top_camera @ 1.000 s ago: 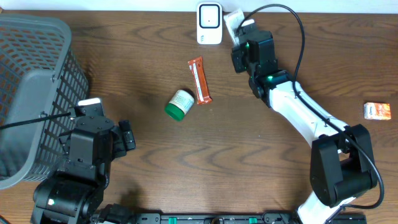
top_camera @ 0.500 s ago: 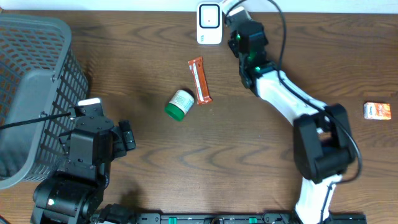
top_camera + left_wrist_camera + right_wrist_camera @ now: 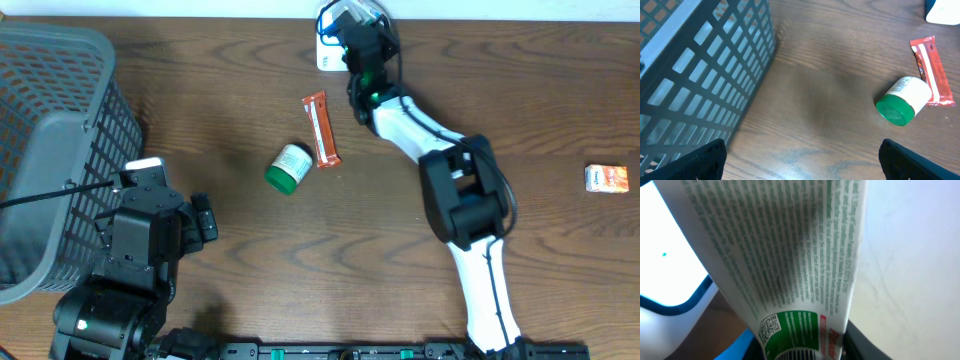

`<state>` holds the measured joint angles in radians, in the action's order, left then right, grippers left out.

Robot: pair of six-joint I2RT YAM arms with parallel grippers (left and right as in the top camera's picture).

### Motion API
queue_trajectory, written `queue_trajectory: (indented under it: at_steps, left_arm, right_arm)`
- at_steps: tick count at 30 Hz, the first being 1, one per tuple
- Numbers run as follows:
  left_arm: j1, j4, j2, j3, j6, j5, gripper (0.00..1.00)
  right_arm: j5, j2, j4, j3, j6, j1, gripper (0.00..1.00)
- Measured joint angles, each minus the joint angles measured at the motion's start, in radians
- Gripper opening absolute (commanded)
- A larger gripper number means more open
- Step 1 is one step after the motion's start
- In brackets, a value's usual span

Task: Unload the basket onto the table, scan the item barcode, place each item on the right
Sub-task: 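Hold the medicine box barcode under the white scanner, then carry the medicine box right and release it beside the packet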

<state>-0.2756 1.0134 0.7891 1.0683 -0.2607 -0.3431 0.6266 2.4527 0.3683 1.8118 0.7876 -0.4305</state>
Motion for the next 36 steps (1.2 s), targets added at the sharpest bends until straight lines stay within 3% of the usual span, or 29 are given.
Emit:
queue_trajectory:
  at_steps: [5, 14, 24, 36]
  left_arm:
    - [0.000, 0.000, 0.000, 0.000, 0.000, 0.000, 0.98]
    - [0.000, 0.000, 0.000, 0.000, 0.000, 0.000, 0.98]
    - [0.000, 0.000, 0.000, 0.000, 0.000, 0.000, 0.98]
    - [0.000, 0.000, 0.000, 0.000, 0.000, 0.000, 0.98]
  right_arm:
    - [0.082, 0.072, 0.071, 0.008, 0.159, -0.011, 0.29]
    - [0.203, 0.079, 0.190, 0.017, 0.311, -0.013, 0.29]
    - [0.449, 0.060, 0.152, 0.018, 0.328, 0.008, 0.19]
    - [0.802, -0.087, 0.074, 0.018, 0.304, 0.227, 0.13]
